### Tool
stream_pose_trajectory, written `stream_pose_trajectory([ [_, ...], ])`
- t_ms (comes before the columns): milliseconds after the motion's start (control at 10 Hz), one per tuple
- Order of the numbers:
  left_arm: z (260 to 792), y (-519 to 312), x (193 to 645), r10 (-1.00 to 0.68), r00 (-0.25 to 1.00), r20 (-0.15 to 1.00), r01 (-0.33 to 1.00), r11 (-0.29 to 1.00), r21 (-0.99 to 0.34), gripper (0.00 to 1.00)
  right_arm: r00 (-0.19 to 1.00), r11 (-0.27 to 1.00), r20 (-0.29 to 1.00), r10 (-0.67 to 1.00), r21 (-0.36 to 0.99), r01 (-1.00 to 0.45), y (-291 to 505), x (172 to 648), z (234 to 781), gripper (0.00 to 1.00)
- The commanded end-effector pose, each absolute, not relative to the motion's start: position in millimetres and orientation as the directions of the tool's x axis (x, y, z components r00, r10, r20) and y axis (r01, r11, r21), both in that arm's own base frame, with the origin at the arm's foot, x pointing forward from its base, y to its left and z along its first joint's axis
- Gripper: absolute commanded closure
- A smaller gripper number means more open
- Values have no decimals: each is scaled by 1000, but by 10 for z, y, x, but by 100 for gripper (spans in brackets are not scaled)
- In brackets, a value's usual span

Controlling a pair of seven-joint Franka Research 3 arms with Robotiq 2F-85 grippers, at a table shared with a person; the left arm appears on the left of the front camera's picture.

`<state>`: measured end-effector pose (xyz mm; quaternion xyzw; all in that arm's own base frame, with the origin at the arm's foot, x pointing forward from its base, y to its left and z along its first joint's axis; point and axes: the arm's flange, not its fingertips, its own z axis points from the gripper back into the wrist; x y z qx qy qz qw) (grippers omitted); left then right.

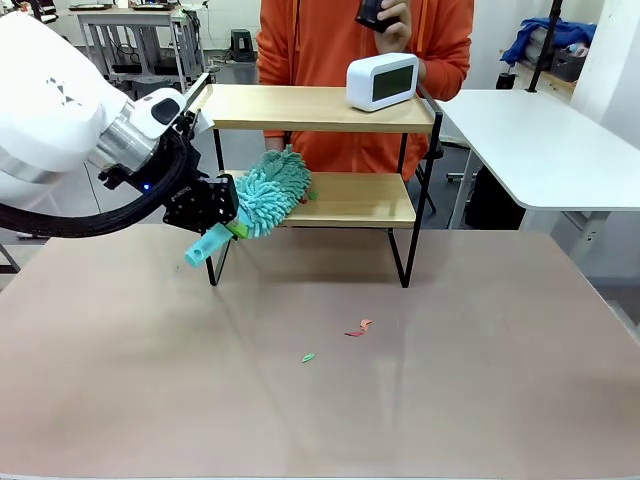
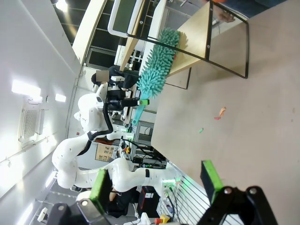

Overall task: Clean the shelf.
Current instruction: Clean the remaining tier of the Shelf with the Duster once objects are removed.

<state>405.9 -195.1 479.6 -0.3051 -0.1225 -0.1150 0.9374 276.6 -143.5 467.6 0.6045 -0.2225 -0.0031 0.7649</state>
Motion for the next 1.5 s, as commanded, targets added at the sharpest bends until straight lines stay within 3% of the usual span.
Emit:
stream_pose_trajectory([
  [0, 4842, -1877, 3997, -373, 894, 249, 447, 696, -563, 87, 888, 261, 364, -280, 919, -295, -1431, 2795, 4690, 0],
  [200, 4876, -1832, 3875, -585, 790, 183, 569, 588, -575, 87, 888, 261, 364, -280, 919, -295, -1431, 2795, 4690, 0],
  [400, 4978, -1665, 3707, -833, 541, 121, 661, 331, -674, 87, 888, 261, 364, -280, 919, -295, -1431, 2795, 4690, 0],
  [700, 5082, -1456, 3663, -830, 526, 185, 653, 255, -713, 87, 888, 261, 364, -280, 919, -295, -1431, 2795, 4690, 0],
  [1100, 5504, -611, 3335, -845, 380, 376, 685, -16, -728, 87, 888, 261, 364, -280, 919, -295, -1431, 2795, 4690, 0],
  [1400, 5633, 401, 3130, -570, 594, 567, 729, 83, -680, 87, 888, 261, 364, -280, 919, -295, -1431, 2795, 4690, 0],
])
